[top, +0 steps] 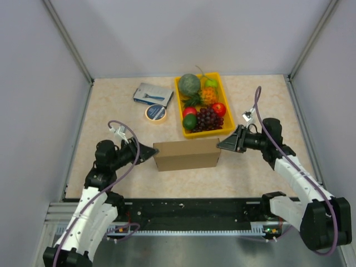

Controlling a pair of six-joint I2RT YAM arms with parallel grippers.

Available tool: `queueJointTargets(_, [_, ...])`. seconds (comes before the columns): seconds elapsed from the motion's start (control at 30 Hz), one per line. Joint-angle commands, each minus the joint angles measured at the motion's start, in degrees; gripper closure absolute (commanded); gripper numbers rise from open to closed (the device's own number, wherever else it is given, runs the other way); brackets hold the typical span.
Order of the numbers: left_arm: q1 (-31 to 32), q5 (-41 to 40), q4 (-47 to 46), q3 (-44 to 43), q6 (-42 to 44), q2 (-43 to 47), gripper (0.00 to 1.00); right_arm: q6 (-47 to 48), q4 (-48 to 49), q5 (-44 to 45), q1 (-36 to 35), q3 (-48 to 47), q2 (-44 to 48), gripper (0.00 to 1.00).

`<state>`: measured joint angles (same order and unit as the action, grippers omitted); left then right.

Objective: Fold the paper box

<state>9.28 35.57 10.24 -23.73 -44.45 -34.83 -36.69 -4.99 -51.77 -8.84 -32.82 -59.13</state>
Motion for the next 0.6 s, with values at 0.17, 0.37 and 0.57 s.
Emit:
queueJointTargets(0.17, [-0.31, -5.34, 12.43, 7.99, -0.99, 6.08, 0.82, -3.03, -6.69, 6.60, 0.93, 9.25, 9.20, 0.69])
queueJointTargets(0.37, [-0.31, -4.46, 16.91, 7.73, -3.80, 12.06, 0.68, -8.40, -11.34, 6.24, 0.93, 14.71, 20.01, 0.65])
queueJointTargets(0.57, [-0.31, 0.81, 21.21, 8.17, -3.90, 12.94, 0.48, -7.61, -18.99, 6.42, 1.02, 15.24, 25.11, 0.60])
